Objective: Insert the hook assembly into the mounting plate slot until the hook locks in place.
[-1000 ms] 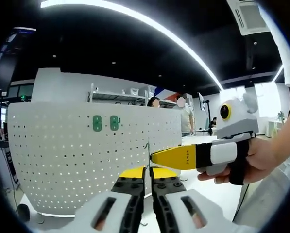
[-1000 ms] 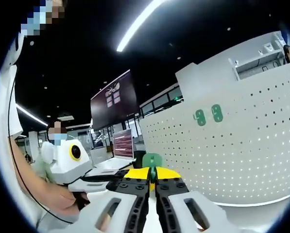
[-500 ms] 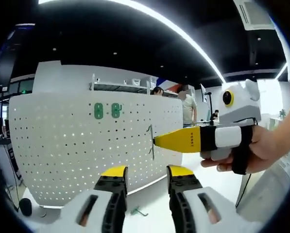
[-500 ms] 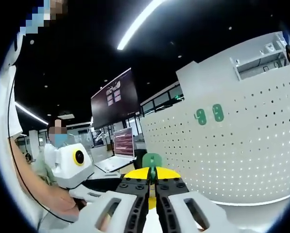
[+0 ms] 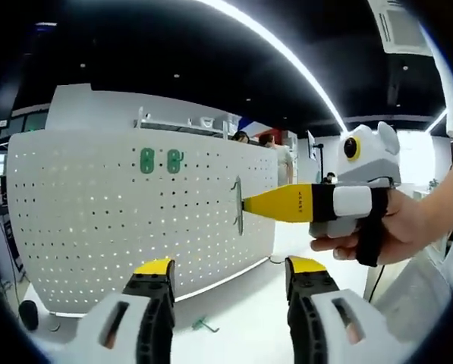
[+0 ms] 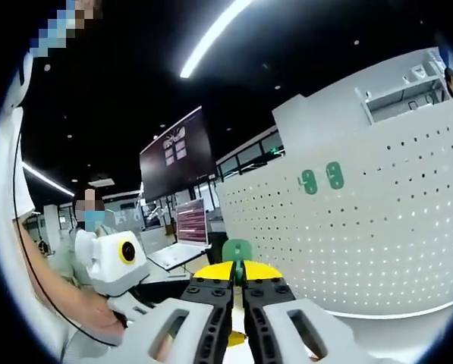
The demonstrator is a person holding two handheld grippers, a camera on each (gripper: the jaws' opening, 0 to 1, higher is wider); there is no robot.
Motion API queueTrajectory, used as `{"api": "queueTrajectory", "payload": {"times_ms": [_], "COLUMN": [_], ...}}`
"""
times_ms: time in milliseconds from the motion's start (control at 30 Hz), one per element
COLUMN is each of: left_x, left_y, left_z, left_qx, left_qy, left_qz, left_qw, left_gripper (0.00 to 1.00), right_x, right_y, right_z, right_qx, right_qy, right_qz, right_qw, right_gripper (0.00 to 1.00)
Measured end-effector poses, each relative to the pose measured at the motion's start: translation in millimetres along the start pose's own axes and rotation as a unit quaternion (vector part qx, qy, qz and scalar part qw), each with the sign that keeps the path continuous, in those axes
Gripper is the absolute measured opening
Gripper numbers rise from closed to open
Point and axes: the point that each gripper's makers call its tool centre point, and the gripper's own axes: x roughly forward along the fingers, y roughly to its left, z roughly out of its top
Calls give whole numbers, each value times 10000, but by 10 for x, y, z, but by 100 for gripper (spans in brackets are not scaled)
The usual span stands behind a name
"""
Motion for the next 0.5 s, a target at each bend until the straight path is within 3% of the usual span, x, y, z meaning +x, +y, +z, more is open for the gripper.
{"api": "queueTrajectory", "payload": {"times_ms": [133,200,500], "left_x": [-33,-49,-57], "left_y": [56,45,73], "left_z": [8,69,15], "left_qx": [37,-177,-72], "left_qy": [-44,-272,-154], "left_qz": [34,-38,11], "left_qw": [10000,9995,9999], "left_gripper": [65,64,64], "right_x": [-60,-83,-184], "right_y": [-62,-94,-194], "right_z": [34,36,46], "right_qx": [-27,-32,22], "right_qy": [-6,-5,27], "right_qz": [-93,-136,-256], "right_qw": [10000,9999,9997], "right_gripper": [0,0,0]}}
